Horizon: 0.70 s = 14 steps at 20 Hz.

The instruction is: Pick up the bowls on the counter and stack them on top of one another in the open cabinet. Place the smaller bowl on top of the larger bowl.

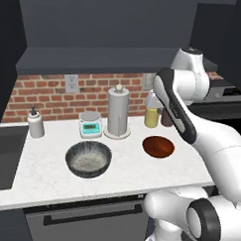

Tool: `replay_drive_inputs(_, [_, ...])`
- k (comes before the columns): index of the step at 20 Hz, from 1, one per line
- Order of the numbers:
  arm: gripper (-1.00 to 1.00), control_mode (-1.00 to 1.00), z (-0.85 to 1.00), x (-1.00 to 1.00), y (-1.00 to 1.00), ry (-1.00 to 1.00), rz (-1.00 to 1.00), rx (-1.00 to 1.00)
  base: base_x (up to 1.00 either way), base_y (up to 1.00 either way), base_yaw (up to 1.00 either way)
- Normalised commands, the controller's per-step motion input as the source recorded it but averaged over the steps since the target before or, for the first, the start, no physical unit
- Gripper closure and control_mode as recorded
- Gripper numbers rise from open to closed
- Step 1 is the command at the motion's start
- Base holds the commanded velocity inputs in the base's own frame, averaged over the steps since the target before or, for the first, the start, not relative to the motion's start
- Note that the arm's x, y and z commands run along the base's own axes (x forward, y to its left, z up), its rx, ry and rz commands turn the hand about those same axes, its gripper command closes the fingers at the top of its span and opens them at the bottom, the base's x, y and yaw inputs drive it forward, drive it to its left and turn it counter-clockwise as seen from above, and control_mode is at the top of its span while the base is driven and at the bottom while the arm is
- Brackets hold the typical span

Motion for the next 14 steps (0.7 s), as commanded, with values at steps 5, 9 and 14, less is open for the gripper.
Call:
replay_drive_inputs(5, [-1.00,-1.00,-0.33,-0.09,-0.34,0.03,-0.04,0.00,0.00,0.00,0.00])
replay_drive_inputs(9, [-1.00,-1.00,-0.76,-0.22,-1.00,-0.01,-0.15,0.03,0.00,0.00,0.00])
replay_drive_inputs(14, [-1.00,-1.00,-0.91,-0.01,-0.97,0.05,-0.42,0.07,0.00,0.00,0.00])
